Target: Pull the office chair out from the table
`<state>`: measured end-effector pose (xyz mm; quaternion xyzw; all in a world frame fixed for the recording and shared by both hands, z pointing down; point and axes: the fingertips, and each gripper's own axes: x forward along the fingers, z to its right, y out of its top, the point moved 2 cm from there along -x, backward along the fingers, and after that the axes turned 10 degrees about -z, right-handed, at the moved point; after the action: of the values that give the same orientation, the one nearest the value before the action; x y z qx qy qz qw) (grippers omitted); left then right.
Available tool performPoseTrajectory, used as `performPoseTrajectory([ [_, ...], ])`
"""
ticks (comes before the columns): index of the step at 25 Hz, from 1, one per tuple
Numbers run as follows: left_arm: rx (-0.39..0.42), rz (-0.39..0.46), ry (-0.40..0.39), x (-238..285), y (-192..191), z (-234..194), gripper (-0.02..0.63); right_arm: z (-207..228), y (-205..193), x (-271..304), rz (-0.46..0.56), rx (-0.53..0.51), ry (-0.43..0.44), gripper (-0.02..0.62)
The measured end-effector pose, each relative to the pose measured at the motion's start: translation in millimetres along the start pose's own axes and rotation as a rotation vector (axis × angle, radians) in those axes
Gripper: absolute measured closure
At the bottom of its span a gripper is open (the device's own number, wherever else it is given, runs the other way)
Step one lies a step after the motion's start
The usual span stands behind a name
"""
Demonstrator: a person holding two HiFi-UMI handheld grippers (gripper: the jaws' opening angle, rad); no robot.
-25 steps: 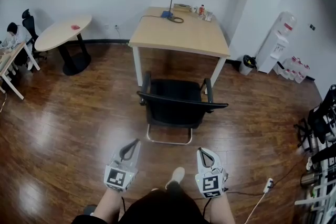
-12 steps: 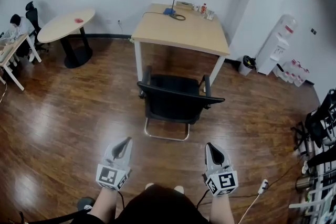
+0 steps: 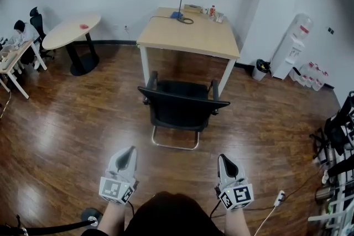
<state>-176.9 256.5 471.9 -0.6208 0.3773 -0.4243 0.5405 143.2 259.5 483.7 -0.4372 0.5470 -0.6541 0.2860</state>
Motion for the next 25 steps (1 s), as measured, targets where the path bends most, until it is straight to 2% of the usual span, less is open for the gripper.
performPoseTrajectory([
  [5, 0.025, -0.005, -0.004, 6.7, -2.5, 17.8, 0.604, 12.1, 1.2, -1.0, 0.034, 0.047, 0.008, 0.583],
  [10, 0.013, -0.017, 0.013, 1.2, -8.3, 30.6, 0.604, 19.4, -7.1, -7.3, 0.02, 0.064, 0.015, 0.583],
  [16, -0.014, -0.02, 0.022, -5.5, -12.0, 30.1, 0.604, 25.4, -12.3, -12.1, 0.019, 0.093, 0.024, 0.583],
  [25, 0.0, -0.017, 0.059, -15.9, -7.8, 26.2, 0.604, 13.5, -13.7, -11.4, 0.002, 0.074, 0.06, 0.583],
])
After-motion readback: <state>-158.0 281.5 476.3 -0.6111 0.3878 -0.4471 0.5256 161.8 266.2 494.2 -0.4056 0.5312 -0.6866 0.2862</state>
